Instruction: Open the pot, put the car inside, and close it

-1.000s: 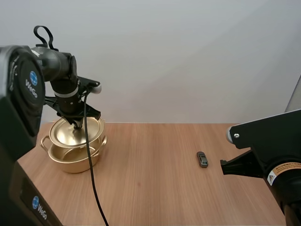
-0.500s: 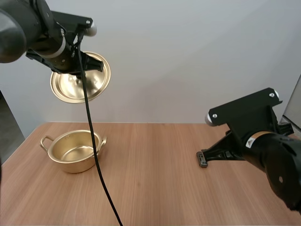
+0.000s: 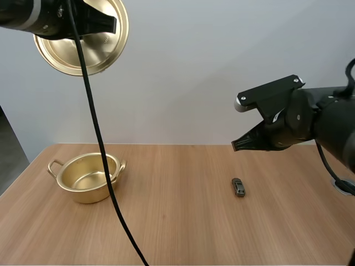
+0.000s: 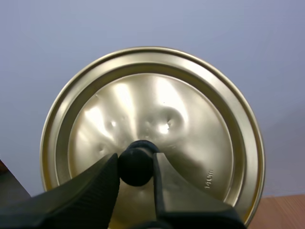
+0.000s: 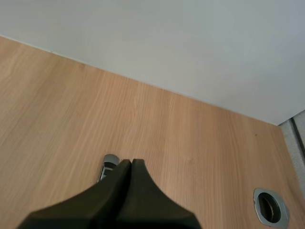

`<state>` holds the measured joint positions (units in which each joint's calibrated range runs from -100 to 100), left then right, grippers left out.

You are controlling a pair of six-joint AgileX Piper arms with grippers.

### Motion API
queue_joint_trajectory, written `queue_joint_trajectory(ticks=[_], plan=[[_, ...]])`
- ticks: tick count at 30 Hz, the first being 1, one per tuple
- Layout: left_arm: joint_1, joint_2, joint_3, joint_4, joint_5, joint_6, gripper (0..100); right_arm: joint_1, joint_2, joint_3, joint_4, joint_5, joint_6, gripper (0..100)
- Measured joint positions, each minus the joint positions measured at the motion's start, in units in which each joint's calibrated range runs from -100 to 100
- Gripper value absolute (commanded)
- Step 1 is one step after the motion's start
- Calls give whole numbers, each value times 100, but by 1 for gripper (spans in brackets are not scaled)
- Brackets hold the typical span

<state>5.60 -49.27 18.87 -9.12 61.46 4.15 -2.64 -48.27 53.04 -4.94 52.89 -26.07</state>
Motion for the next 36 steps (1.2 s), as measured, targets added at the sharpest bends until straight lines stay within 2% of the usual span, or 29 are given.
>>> queue_joint_trajectory(ticks=[3, 5, 14, 18, 25, 33, 36], plan=[[0, -31, 0, 0, 0, 0, 0, 0, 601, -42, -28, -289, 124, 35], [0, -31, 0, 0, -22, 0, 0, 0, 960, -42, -111, -490, 147, 48], [0, -31, 0, 0, -145, 52, 0, 0, 2711, -42, -112, -1036, 317, 69], [0, -31, 0, 0, -145, 52, 0, 0, 3162, -42, -75, -1036, 378, 73], [0, -31, 0, 0, -145, 105, 0, 0, 3201, -42, 175, -1300, 365, 73], [0, -17, 0, 0, -145, 116, 0, 0, 3353, -77, 924, -1290, -205, 73], [0, -17, 0, 0, -93, 116, 0, 0, 3614, -312, 981, -973, -229, 73]])
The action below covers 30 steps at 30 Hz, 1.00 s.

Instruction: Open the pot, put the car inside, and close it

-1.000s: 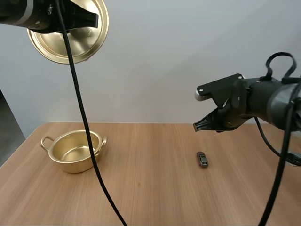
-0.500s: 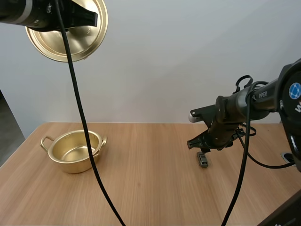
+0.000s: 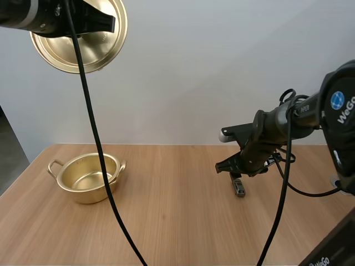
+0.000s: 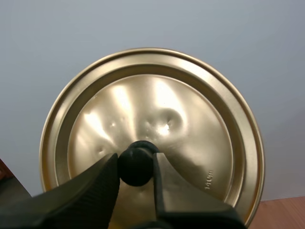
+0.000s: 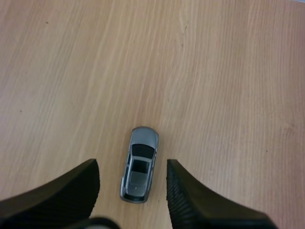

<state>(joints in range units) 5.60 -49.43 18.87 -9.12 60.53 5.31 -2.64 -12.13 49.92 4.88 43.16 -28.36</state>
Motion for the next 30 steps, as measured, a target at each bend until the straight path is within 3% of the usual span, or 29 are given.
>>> queue_joint_trajectory(ticks=[25, 28, 30], plan=[[0, 0, 0, 0, 174, 114, 0, 0, 1040, -199, -213, -12, -46, 72], [0, 0, 0, 0, 174, 114, 0, 0, 1118, -199, -213, -36, -105, 58], [0, 0, 0, 0, 174, 114, 0, 0, 1128, -199, -213, -47, -121, 31]])
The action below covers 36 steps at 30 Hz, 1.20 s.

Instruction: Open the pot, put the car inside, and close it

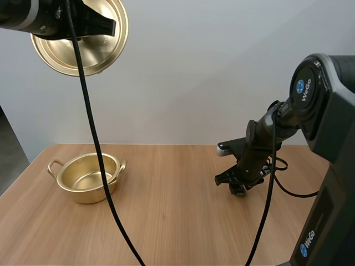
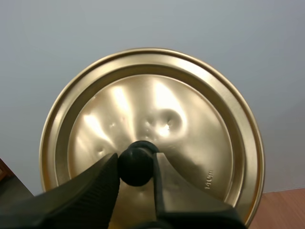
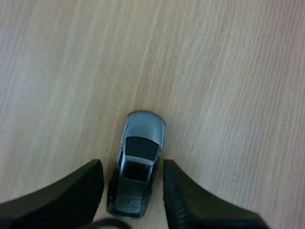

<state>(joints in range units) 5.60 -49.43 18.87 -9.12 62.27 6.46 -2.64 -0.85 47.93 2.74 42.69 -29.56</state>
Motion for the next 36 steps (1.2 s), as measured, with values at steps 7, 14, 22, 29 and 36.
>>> queue_joint_trajectory(ticks=[7, 14, 22, 29, 36], plan=[[0, 0, 0, 0, 0, 0, 0, 0, 0, -21, -181, -183, -83, 0], [0, -10, 0, 0, 0, -23, 0, 50, -319, -784, 325, 416, -404, 0], [0, -38, 0, 0, 126, -120, 0, 602, -621, -2363, 1678, 1936, -1530, 0], [0, -176, 0, -9, 126, -109, 0, 1334, -621, -3345, 2535, 1970, -1895, 0], [0, -298, 0, -501, 18, -143, 0, 2214, -248, -3433, 2510, 1052, -2049, 0]])
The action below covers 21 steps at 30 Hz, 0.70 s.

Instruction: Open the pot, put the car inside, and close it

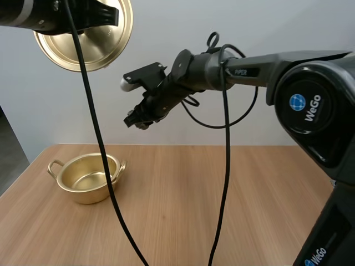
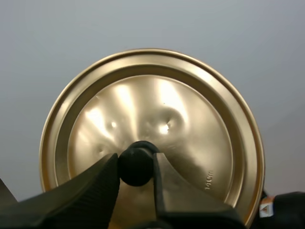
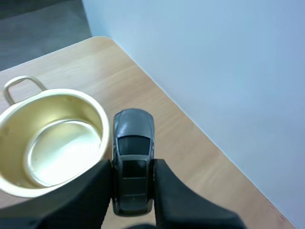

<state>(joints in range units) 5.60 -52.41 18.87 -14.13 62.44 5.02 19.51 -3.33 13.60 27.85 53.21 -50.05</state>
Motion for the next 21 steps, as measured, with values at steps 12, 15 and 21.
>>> queue_joint_trajectory(ticks=[12, 15, 21], plan=[[303, -263, 0, -516, -670, -9, 0, 916, 1151, -18, -23, -1192, -396, 0], [351, -282, 0, -614, -670, -9, 0, 1011, 1356, -18, -23, -1373, -501, 0], [472, -306, 0, -830, -670, 49, 0, 1121, 2091, -18, -33, -2236, -630, 0]])
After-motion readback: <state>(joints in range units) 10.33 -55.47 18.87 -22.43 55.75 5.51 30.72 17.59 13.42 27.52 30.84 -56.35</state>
